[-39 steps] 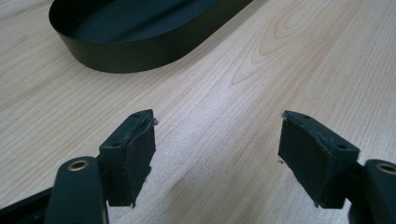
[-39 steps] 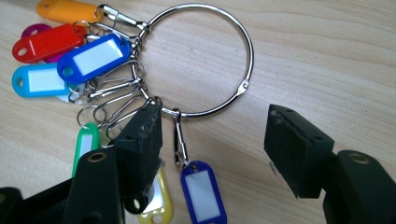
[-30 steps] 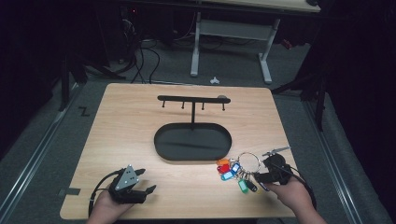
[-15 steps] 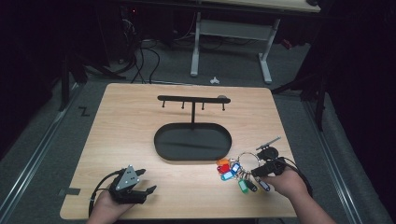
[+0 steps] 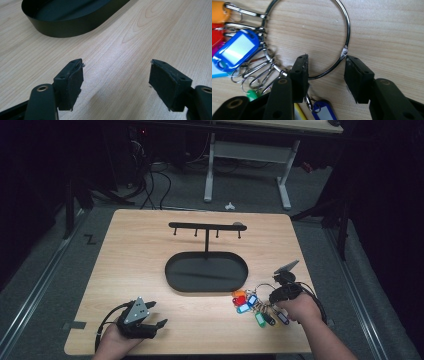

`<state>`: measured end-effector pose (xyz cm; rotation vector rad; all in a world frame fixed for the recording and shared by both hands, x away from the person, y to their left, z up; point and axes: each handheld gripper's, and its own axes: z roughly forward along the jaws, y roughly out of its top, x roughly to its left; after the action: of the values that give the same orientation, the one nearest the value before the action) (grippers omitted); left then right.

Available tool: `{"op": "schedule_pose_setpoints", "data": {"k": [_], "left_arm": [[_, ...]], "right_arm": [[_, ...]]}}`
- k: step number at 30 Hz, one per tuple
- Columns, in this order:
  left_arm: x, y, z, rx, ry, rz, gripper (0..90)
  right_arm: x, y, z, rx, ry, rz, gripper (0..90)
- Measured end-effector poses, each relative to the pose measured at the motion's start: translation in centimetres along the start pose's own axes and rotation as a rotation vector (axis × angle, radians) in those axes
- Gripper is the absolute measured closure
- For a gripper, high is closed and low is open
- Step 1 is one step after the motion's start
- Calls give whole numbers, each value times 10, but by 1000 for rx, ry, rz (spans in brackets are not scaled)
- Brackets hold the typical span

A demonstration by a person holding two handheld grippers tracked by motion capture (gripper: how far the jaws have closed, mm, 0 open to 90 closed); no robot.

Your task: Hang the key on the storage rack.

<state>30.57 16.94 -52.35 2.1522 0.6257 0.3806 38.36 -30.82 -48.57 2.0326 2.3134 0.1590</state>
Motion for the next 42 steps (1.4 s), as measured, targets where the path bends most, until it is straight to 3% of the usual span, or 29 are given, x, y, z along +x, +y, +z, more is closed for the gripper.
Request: {"op": "schedule_pose_setpoints", "data": {"k": [3,7,10,12,19,21,25,29,37,42], "left_arm": [[0,0,0,2,0,-1,279],[0,0,0,6,-2,-4,279],[-1,0,1,7,-4,-3,280],[-1,0,1,9,-5,-2,280],[-1,0,2,12,-3,2,280],[-1,0,2,15,-5,2,280],[-1,-1,2,16,-4,5,280],[-2,0,2,19,-8,7,281],[-2,0,3,26,-9,13,282],[-2,-1,3,26,-10,12,282]], "right_arm": [[-3,1,2,-1,2,18,622],[-2,0,1,8,-27,-8,737],[0,-1,1,5,-43,-58,846],[5,-2,2,-20,-78,-120,856],[10,6,3,-56,-98,-141,853],[10,9,3,-54,-80,-132,784],[10,10,-2,-37,-74,-124,738],[5,6,-6,1,-33,-82,678],[7,9,-1,46,-19,-93,653],[3,10,2,93,-20,-63,659]]}}
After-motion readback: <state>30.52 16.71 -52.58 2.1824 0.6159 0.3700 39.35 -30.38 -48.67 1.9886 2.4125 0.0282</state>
